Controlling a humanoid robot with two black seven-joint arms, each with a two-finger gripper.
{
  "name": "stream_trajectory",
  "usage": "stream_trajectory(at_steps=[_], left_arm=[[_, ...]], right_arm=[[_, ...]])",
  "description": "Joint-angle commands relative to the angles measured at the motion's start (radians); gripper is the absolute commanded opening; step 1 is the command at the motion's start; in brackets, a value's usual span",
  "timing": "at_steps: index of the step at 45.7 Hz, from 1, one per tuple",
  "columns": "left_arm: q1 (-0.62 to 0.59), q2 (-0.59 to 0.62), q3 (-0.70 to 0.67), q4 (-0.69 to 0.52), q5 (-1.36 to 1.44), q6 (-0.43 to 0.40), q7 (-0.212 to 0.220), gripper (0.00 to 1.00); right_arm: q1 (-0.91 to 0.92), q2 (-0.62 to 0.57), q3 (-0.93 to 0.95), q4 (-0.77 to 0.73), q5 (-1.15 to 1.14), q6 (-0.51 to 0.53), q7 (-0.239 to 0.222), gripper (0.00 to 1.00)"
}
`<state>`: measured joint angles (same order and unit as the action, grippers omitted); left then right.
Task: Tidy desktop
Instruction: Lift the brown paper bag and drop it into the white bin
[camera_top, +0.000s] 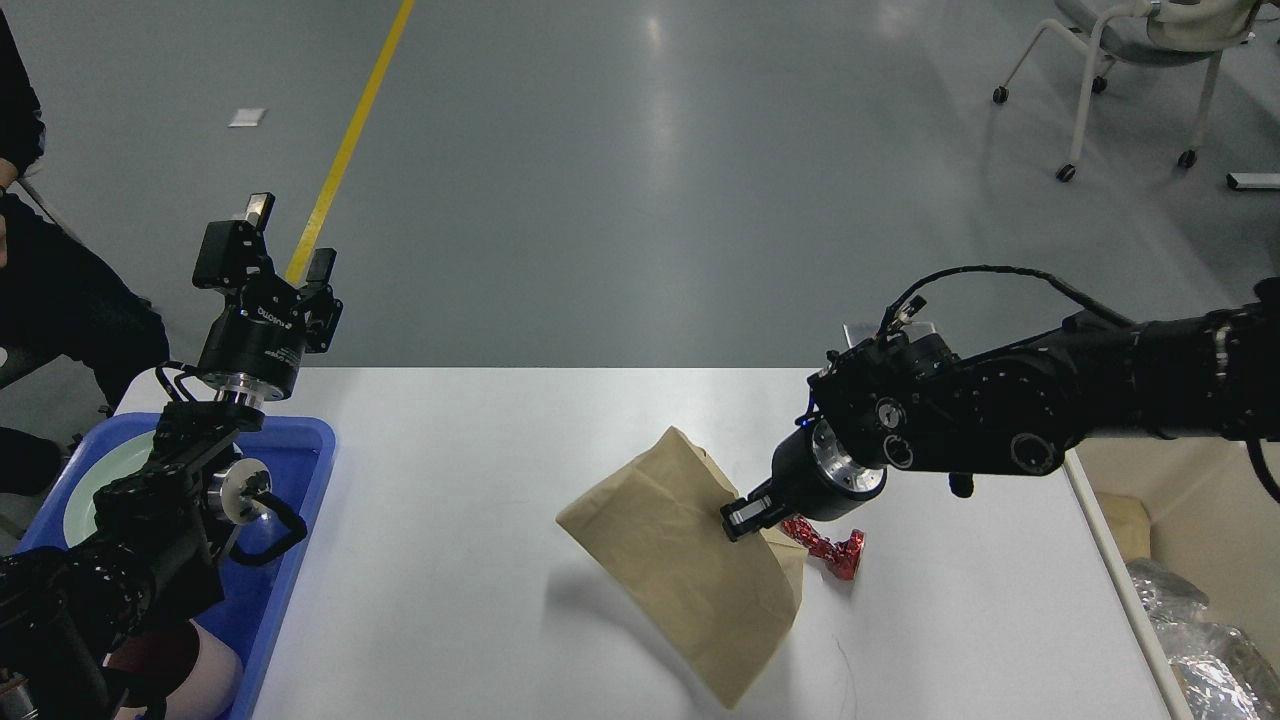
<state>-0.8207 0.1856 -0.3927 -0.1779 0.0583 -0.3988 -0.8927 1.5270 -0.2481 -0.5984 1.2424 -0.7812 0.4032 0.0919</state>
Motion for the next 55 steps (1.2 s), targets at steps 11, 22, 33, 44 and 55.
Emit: stream_trajectory(at_steps=[11, 22, 33, 44, 55], left_arm=[[0.0, 0.0, 0.0, 0.0, 0.0, 0.0, 0.0, 0.96], [0.0, 0.0, 0.0, 0.0, 0.0, 0.0, 0.0, 0.96], [0.0, 0.0, 0.001, 0.0, 0.0, 0.0, 0.0, 0.96], [0.0, 0.0, 0.0, 0.0, 0.0, 0.0, 0.0, 0.96], [0.0, 0.0, 0.0, 0.0, 0.0, 0.0, 0.0, 0.96]], right_arm=[[-0.077, -0.099, 0.143, -0.293, 0.335, 0.009, -0.018, 0.0], [-0.091, -0.158, 0.066, -0.391, 0.522, 0.014, -0.032, 0.0], [-0.077, -0.256, -0.032, -0.393, 0.718, 0.016, -0.031, 0.0], [-0.067, -0.375, -0.04, -0.393, 0.775, 0.038, -0.031, 0.0], [0.056, -0.511, -0.031, -0.393, 0.812, 0.103, -0.029, 0.0]])
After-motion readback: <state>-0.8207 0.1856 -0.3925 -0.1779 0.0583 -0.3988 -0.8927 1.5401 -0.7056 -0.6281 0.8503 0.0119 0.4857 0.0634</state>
